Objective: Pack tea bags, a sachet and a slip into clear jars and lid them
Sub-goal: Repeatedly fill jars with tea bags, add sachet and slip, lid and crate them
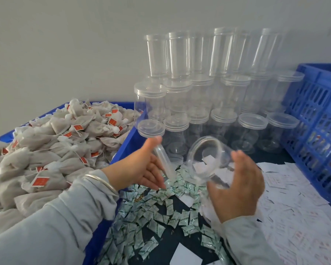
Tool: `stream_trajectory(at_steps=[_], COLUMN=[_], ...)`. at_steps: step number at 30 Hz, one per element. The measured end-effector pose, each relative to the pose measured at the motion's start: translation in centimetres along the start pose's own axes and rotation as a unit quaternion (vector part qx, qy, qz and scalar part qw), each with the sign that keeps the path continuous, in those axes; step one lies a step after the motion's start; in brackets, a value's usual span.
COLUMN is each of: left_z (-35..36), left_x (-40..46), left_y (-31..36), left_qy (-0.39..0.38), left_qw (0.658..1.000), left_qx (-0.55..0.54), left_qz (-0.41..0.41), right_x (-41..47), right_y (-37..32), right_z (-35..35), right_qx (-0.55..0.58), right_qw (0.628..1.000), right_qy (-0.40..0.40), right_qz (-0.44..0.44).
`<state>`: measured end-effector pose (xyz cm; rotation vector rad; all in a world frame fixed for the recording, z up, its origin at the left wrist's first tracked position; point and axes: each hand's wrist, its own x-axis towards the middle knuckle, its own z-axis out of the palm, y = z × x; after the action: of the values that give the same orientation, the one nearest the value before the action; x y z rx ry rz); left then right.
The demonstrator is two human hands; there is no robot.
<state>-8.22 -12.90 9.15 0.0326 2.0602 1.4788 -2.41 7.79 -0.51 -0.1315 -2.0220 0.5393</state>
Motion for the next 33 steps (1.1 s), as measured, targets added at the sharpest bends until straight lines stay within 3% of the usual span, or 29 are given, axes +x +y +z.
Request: stream_trajectory(at_steps=[4,16,20,33], left_z=[-1.1,-0.8,-0.8,-1.0], left_x=[0.3,0.4,0.4,0.6], left_y=[0.4,0.4,0.3,0.0], left_qy=[0.063,0.102,0.136,0.125], left_qw=[0.994,0.977,0.973,0.983], left_qx=[-0.087,-0.187,-0.177,-0.122], left_qz=[0.006,0.030,0.057,0.063], right_x=[0.7,0.1,-0.1,-0.1], right_y=[1.4,0.7,0.4,0.0], right_z=[-0.5,0.1,-0.1,-0.3], right_qx=[0.022,0.063,0.073,0.077], right_qw=[0.996,0.995,0.994,0.991], right_qy=[0.017,-0.017,-0.033,-0.064], right_qz=[0.083,0.081,0.080,0.084])
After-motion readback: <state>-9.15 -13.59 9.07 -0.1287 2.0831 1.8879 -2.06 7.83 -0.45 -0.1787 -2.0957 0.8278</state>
